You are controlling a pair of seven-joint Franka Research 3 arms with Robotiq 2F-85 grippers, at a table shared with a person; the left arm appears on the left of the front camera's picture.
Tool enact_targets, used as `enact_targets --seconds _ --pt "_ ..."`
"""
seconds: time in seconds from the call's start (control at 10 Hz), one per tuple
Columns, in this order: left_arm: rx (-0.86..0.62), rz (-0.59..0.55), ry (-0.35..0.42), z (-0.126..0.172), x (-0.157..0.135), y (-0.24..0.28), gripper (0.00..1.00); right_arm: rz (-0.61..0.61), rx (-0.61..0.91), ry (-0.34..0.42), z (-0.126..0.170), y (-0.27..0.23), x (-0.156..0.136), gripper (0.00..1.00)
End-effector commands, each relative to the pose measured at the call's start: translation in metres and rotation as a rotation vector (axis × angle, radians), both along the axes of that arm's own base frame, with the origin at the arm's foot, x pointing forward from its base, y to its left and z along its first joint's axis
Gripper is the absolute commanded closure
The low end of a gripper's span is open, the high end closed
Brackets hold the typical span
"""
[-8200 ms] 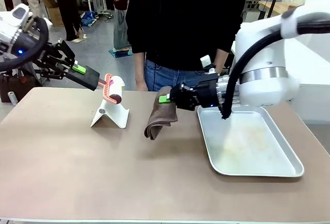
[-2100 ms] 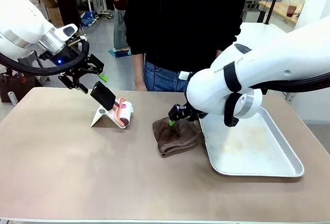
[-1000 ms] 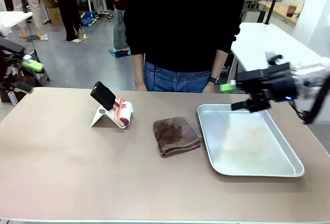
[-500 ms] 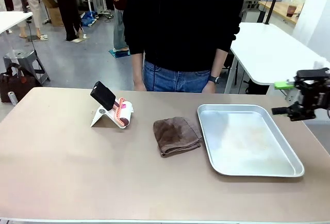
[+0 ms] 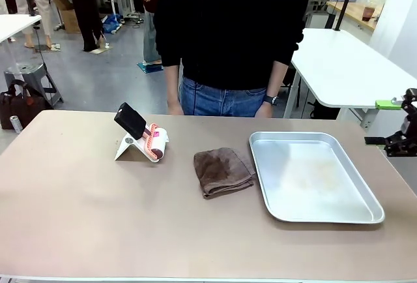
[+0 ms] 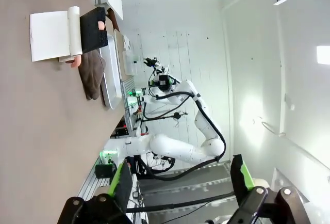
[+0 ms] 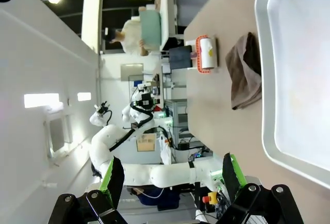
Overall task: Clean the surface of the table.
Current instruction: Return the Lint Roller and towel to their original positions.
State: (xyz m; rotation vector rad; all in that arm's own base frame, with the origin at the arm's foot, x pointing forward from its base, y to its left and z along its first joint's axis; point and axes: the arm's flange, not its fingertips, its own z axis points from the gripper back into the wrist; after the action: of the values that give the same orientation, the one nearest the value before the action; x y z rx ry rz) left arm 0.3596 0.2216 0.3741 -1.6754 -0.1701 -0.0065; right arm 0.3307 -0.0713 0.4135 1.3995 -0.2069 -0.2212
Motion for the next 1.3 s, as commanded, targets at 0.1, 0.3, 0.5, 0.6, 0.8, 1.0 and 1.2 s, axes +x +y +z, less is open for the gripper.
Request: enact_targets --seconds 0.1,0.3,0.5,0.6,0.8,1.0,1.2 --pt "0.001 0.025 0.009 -0.0009 -0.0069 -0.0036 0.00 0.018 0.003 0.000 0.0002 -0.0004 -0.0029 0.00" --pt "0.001 0.025 0.009 -0.0009 -0.0069 -0.0036 0.00 0.018 0.003 0.000 0.0002 -0.0004 -0.0029 0.00" --pt "0.001 0.025 0.009 -0.0009 -0.0069 -0.0036 0.00 0.018 0.003 0.000 0.0002 -0.0004 -0.0029 0.00" --pt "0.001 0.025 0.009 -0.0009 -0.0069 -0.0036 0.00 0.018 0.003 0.000 0.0002 -0.0004 -0.0029 0.00" --pt "0.001 0.025 0.009 -0.0009 -0.0069 -0.0036 0.00 0.018 0.003 0.000 0.0002 -0.0004 -0.0029 0.00" --pt "0.001 0.025 0.009 -0.0009 -0.0069 -0.0036 0.00 0.018 0.003 0.000 0.0002 -0.0004 -0.0029 0.00" --pt "0.001 0.025 0.009 -0.0009 -0.0069 -0.0036 0.00 0.018 0.003 0.000 0.0002 -0.0004 -0.0029 0.00"
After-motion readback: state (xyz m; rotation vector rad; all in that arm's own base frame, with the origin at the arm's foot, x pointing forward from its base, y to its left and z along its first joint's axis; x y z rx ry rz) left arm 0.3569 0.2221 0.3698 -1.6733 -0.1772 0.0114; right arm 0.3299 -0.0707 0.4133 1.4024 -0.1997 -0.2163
